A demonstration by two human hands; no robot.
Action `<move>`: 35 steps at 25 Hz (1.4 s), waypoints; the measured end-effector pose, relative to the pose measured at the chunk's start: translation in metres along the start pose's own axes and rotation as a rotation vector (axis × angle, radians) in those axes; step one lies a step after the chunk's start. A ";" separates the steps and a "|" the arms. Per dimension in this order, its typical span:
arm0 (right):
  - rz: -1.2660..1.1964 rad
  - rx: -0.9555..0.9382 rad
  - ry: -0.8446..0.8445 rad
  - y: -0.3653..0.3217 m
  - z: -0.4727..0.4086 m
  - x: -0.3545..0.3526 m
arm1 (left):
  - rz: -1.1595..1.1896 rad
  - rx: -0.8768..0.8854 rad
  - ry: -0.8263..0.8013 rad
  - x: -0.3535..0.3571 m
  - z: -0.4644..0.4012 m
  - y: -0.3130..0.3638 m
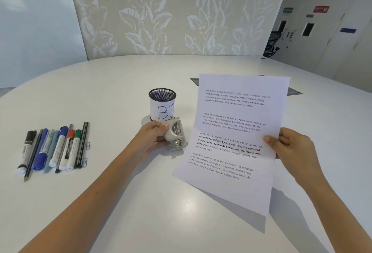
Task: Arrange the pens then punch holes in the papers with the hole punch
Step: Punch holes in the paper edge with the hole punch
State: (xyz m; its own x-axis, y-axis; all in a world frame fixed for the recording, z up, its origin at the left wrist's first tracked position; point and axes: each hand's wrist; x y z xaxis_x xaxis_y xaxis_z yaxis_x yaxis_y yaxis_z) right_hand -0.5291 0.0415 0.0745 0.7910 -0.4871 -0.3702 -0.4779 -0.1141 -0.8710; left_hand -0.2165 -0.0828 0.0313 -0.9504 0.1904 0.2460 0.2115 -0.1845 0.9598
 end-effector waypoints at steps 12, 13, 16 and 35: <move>0.002 -0.066 0.006 -0.014 0.010 0.001 | 0.039 0.134 0.034 0.003 0.006 0.011; -0.001 -0.067 0.005 -0.015 0.010 0.002 | 0.032 0.136 0.032 0.003 0.006 0.012; 0.005 -0.065 0.000 -0.015 0.012 0.005 | -0.004 0.156 0.015 0.002 0.007 0.013; 0.025 -0.060 -0.026 -0.018 0.007 0.021 | -0.082 0.249 -0.114 0.000 0.008 0.016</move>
State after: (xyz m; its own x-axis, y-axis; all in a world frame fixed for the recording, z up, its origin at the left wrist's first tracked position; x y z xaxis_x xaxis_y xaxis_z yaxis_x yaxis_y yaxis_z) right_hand -0.5011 0.0396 0.0795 0.7879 -0.4675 -0.4008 -0.5190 -0.1540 -0.8408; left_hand -0.2113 -0.0779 0.0481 -0.9378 0.3045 0.1667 0.1983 0.0759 0.9772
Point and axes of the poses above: each hand's wrist, its own z-axis away from the middle knuckle, its own x-axis out of the palm, y = z × x
